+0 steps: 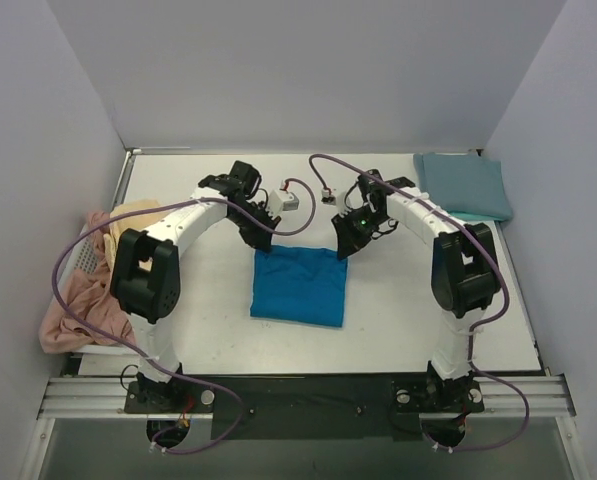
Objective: Fold and stack the t-shirts
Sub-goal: Fold the long partially folded tshirt into a neat square, then put the neatly folded tshirt into the corner of the board with the right arm
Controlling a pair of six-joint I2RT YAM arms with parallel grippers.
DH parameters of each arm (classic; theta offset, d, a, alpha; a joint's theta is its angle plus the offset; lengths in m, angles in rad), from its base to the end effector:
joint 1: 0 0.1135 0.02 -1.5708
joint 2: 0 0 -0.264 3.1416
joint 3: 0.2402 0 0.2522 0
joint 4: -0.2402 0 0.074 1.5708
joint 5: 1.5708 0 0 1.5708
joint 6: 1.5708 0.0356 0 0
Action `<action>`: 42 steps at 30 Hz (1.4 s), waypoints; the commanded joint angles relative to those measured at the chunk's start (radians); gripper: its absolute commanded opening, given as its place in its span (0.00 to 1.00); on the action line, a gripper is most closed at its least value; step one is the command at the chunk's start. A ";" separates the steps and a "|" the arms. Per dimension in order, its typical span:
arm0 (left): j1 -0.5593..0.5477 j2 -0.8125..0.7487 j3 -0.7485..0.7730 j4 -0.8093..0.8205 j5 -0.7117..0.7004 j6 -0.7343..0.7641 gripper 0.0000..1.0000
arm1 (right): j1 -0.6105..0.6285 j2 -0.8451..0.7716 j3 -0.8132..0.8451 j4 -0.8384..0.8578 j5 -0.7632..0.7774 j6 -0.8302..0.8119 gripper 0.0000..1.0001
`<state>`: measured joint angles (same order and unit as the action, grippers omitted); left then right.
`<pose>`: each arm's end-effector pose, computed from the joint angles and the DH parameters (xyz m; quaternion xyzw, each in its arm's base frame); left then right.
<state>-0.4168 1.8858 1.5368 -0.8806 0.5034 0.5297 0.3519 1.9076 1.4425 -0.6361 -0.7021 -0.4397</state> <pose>0.3476 -0.1727 0.2380 0.4727 0.8303 -0.2358 0.1780 0.3665 0.1591 0.2162 -0.4259 0.8118 0.3245 0.2329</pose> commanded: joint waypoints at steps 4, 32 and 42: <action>0.038 0.075 0.097 -0.015 -0.011 -0.057 0.00 | -0.010 0.111 0.134 0.018 0.035 0.019 0.00; 0.142 -0.043 0.043 0.100 -0.440 -0.378 0.47 | -0.042 0.008 -0.194 0.412 0.064 0.780 0.59; 0.135 -0.033 -0.233 0.153 -0.241 -0.691 0.74 | -0.011 0.145 -0.229 0.512 -0.072 0.941 0.60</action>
<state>-0.3283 1.8294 1.3449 -0.7956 0.1715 -0.0334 0.3206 1.9877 1.2362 -0.1642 -0.7044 0.4198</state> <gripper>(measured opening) 0.699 0.595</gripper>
